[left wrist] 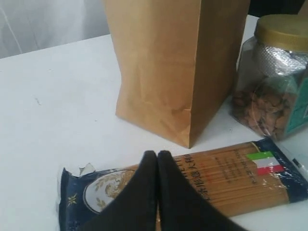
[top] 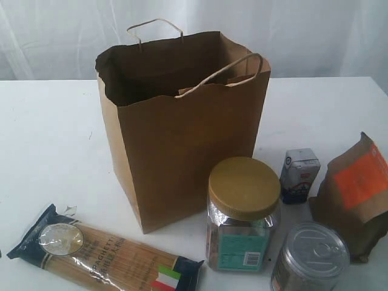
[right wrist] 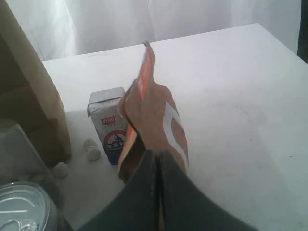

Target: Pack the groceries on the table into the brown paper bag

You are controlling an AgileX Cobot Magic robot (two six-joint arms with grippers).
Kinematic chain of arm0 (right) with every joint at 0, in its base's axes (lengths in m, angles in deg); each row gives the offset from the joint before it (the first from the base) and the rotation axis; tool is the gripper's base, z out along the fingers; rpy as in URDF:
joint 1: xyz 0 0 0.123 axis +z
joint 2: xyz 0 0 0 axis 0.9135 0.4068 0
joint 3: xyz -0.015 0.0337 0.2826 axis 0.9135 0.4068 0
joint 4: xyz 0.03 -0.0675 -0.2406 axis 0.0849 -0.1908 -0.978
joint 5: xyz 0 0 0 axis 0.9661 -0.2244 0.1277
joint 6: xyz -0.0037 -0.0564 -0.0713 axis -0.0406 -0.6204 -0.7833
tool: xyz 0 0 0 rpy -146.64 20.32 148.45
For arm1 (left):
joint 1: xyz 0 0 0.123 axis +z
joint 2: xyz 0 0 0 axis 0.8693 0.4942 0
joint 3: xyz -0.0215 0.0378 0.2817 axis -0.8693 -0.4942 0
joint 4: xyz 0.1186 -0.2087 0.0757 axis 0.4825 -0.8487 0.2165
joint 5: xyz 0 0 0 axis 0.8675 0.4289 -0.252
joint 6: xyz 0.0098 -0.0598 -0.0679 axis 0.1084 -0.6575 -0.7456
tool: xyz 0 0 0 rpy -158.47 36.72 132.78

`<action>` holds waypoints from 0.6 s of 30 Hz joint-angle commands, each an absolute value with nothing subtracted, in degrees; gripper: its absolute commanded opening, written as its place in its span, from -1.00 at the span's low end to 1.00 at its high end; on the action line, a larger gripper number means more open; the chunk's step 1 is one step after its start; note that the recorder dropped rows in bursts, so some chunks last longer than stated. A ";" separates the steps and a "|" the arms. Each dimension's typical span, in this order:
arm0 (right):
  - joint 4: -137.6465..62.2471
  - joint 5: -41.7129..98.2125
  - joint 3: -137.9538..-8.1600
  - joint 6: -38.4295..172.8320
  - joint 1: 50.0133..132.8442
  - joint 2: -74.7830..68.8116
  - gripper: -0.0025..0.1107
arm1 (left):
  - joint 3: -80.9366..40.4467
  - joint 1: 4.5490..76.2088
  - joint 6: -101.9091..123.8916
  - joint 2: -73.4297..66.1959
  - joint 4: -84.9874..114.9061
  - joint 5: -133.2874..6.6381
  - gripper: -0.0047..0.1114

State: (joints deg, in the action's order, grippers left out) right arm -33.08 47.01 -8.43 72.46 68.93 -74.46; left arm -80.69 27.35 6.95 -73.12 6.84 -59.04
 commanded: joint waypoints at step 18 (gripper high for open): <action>-33.23 46.25 -8.16 72.68 68.96 -74.78 -0.96 | -80.94 34.54 6.78 -73.43 7.79 -58.81 -0.92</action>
State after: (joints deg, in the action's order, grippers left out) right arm -33.08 47.01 -8.43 72.46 68.93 -74.46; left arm -80.69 34.38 6.84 -73.12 7.92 -59.04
